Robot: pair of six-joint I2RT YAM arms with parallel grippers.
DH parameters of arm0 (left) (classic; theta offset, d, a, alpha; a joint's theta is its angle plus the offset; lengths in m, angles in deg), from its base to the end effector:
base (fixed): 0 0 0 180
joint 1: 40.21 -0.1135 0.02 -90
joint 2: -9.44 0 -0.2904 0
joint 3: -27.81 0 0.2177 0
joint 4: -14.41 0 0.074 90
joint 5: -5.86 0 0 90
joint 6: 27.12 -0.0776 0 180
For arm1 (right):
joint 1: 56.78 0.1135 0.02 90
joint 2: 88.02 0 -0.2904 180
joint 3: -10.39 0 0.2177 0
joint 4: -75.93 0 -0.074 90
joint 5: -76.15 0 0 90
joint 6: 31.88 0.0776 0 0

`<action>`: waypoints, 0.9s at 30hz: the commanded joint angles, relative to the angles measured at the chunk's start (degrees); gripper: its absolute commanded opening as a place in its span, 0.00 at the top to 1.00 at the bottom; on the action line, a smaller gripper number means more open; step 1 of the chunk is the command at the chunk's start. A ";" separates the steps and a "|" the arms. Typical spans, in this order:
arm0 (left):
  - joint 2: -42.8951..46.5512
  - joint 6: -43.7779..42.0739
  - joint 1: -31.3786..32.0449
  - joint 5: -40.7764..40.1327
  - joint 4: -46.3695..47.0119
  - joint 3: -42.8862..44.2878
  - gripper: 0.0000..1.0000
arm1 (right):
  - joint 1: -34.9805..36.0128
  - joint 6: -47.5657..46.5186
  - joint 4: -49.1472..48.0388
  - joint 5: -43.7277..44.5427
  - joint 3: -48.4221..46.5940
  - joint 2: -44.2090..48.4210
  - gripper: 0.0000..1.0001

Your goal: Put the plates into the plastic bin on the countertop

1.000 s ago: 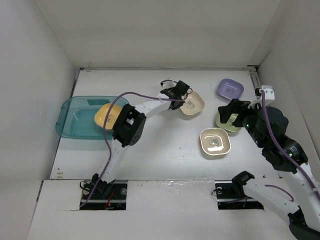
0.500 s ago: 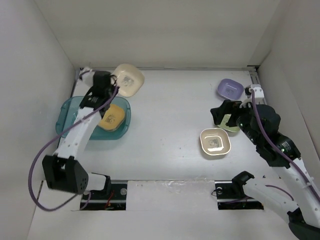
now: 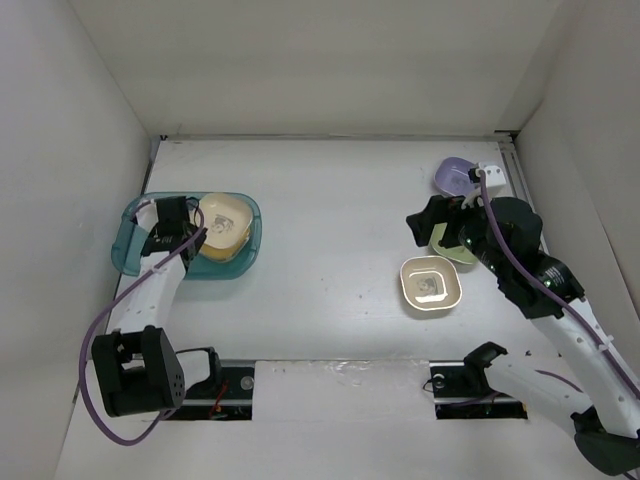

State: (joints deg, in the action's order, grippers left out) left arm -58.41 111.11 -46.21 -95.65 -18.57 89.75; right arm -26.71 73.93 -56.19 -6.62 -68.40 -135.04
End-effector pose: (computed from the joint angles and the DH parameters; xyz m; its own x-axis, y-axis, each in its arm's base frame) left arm 0.2409 0.0409 0.2659 -0.2243 -0.7584 -0.6119 -0.6368 0.5894 -0.4971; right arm 0.1366 0.0678 0.3987 -0.3380 0.1166 -0.9339 -0.3122 0.9222 0.2281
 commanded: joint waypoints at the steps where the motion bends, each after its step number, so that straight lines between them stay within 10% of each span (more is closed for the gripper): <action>1: 0.18 -0.85 0.02 0.35 3.36 -0.67 1.00 | -0.18 -1.05 -3.93 -1.07 -0.67 0.71 0.00; 7: 4.48 -1.99 0.02 0.96 3.35 -0.24 0.01 | -0.18 -1.05 -3.32 -1.07 -0.67 0.71 0.00; 14: 10.37 -4.72 13.00 0.53 2.03 6.88 0.00 | -0.18 -2.10 1.25 5.06 -2.25 2.19 0.00; 19: -3.22 -2.18 44.54 -8.43 1.42 15.04 0.00 | -0.18 0.00 8.36 13.07 -6.29 4.39 0.00; 27: -28.98 1.08 65.31 -8.36 4.32 30.69 0.00 | -0.18 3.87 19.79 25.82 -13.50 9.84 0.00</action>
State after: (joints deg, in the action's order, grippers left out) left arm -84.21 110.82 16.28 -102.77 -14.65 115.76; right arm -26.71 75.99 -41.17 12.39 -78.91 -127.13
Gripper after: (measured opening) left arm 0.993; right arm 0.999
